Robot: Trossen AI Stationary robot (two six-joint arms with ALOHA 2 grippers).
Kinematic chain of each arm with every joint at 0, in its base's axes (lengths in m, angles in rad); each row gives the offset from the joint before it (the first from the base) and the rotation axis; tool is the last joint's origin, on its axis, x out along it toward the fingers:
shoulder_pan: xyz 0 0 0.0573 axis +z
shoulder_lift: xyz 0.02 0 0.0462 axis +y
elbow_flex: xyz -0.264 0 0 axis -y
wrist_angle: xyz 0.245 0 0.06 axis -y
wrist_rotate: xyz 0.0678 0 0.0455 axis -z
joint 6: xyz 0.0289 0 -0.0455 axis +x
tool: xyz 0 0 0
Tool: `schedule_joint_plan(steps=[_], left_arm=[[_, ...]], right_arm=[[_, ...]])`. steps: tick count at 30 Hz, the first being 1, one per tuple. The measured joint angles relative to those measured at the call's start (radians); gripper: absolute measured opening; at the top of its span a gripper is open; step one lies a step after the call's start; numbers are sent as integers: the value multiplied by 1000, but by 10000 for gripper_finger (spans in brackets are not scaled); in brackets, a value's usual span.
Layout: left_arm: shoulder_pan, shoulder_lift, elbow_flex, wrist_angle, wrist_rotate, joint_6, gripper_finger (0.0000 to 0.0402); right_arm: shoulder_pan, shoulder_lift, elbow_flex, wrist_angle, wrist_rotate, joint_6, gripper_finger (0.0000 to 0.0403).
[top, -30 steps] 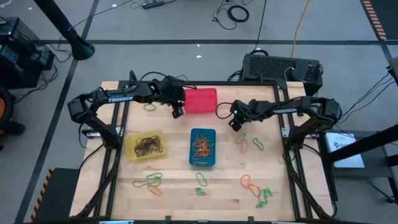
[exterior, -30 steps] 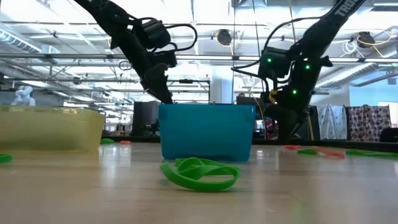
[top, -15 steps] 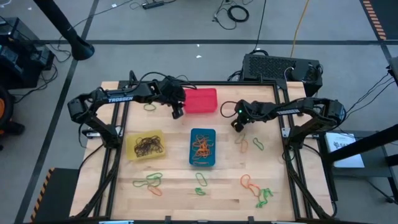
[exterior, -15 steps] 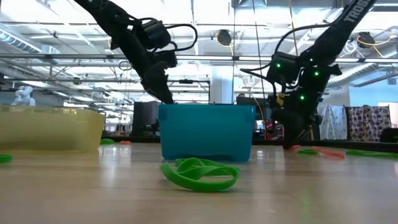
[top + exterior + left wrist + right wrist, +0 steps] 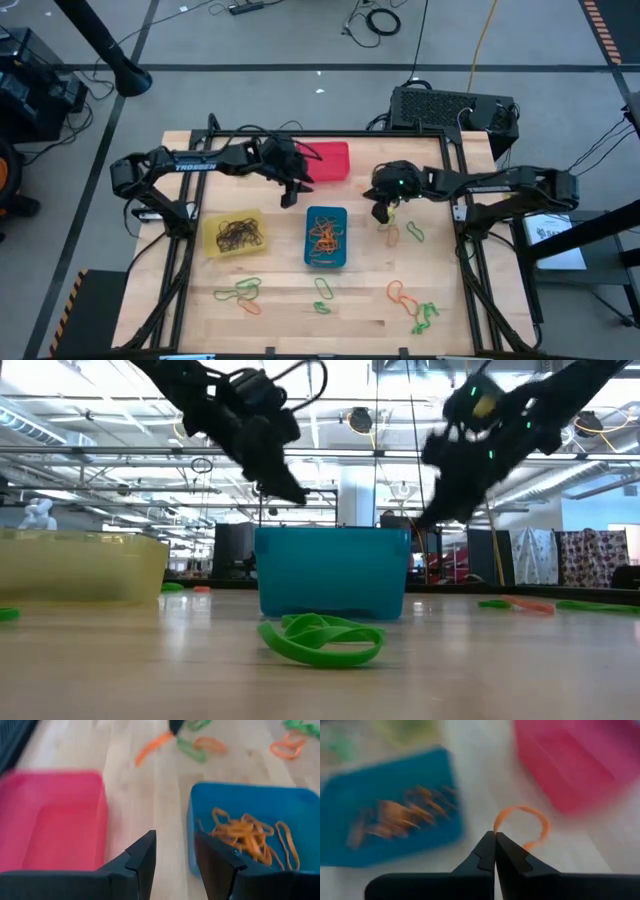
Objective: Sort rubber bands into baskets
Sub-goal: Put the orange rubber band into the blue bin
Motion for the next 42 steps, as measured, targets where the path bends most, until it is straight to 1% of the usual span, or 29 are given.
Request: schedule_joint_plan(steps=[4,10,12,14,17,20,24,29,31,35,42], left_arm=[[-46,0,0,90,-14,15,139],[-86,0,0,143,-47,5,139],[-100,0,0,141,-94,-14,138],[-111,-3,0,136,-160,-52,134],[-116,-48,-2,93,-198,-65,124],[-118,-117,-7,12,-199,-67,115],[-131,-227,-82,1,-200,-85,109],[-153,-333,-214,100,-199,-121,109],[-167,-349,-263,209,-200,-127,109],[-191,-358,-337,355,-197,-128,109],[-205,-359,-374,380,-196,-128,109]], right_arm=[[81,7,0,171,-36,-47,1],[188,109,1,415,-43,-102,0],[211,149,1,485,-54,-108,0],[225,188,10,536,-95,-109,0],[244,241,54,539,-143,-114,0],[270,293,99,526,-146,-126,0],[297,339,159,450,-147,-151,0],[311,366,215,327,-142,-145,1],[310,366,217,294,-141,-129,6],[309,360,220,262,-140,-75,31],[309,332,220,204,-140,-41,99]])
